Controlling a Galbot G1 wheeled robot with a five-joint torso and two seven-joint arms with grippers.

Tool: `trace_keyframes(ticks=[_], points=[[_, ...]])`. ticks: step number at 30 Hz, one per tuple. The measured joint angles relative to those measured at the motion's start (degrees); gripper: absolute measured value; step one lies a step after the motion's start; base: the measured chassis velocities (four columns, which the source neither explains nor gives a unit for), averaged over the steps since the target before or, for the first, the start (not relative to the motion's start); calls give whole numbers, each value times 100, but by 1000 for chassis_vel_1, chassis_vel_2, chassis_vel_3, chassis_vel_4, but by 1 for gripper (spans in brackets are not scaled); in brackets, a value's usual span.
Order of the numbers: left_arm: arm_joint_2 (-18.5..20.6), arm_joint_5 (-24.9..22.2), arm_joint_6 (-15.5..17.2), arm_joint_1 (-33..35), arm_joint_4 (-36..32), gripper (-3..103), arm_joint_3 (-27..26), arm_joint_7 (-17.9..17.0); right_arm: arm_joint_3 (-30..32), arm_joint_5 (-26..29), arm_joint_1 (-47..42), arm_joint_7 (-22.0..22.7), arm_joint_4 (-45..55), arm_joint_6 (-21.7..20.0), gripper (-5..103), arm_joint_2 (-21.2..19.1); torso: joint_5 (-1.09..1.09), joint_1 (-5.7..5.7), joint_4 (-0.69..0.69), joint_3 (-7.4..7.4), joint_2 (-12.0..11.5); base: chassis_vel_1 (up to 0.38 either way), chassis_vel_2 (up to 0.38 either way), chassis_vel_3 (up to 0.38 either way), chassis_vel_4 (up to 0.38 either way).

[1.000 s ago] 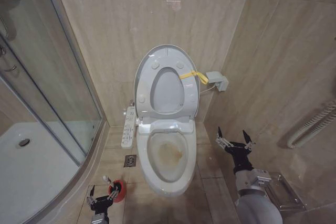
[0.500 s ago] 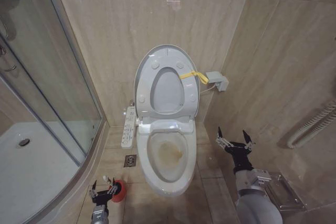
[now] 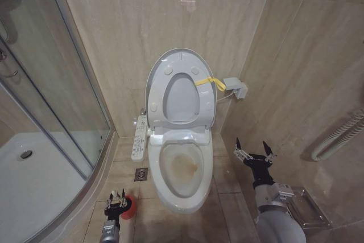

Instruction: Open the toilet lid, clean the toilet bowl with a toilet brush, close the toilet lid, and flush.

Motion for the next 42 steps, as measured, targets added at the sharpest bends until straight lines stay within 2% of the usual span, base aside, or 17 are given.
trace_keyframes(ticks=[5, 6, 10, 25, 30, 31, 37, 38, 41, 42], points=[[8, 2, -104, -1, 46, 43, -33, 72, 0, 0, 0, 0, 0, 0, 100, 0, 0, 0, 0, 0, 0, 0, 0, 0, 0], [10, 3, -125, 5, 42, 19, -39, 75, 0, 0, 0, 0, 0, 0, 100, 0, -1, 0, -1, 0, 0, 0, 0, 0, 0], [17, 24, -188, 62, -117, 19, -58, 70, 0, 0, 0, 0, 0, 0, 100, 0, 1, 0, 0, 0, 0, 0, 0, 0, 0], [-43, 170, -337, 779, -1827, 19, 15, 20, 0, 0, 0, 0, 0, 0, 100, 0, 1, 0, -1, 0, 0, 0, 0, 0, 0], [92, 208, -226, 1453, -3010, 19, 48, -100, 0, 0, 0, 0, 0, 0, 100, 0, 1, -1, 0, 0, 0, 0, 0, 0, 0], [92, 208, -226, 1453, -3010, 19, 48, -100, 0, 0, 0, 0, 0, 0, 100, 0, 1, -1, 0, 0, 0, 0, 0, 0, 0], [184, 317, -163, 2156, -4292, 19, 103, -193, 0, 0, 0, 0, 0, 0, 100, 0, 1, -1, 0, -1, 0, 0, 0, 0, 0], [184, 317, -163, 2156, -4292, 19, 103, -193, 0, 0, 0, 0, 0, 0, 100, 0, 1, -1, 0, -1, 0, 0, 0, 0, 0], [168, 453, -172, 2567, -4970, 19, 302, -218, 0, 0, 0, 0, 0, 0, 100, 0, 1, -1, 0, -1, 0, 0, 0, 0, 0], [168, 453, -172, 2567, -4970, 19, 302, -218, 0, 0, 0, 0, 0, 0, 100, 0, 1, -1, 0, -1, 0, 0, 0, 0, 0]])
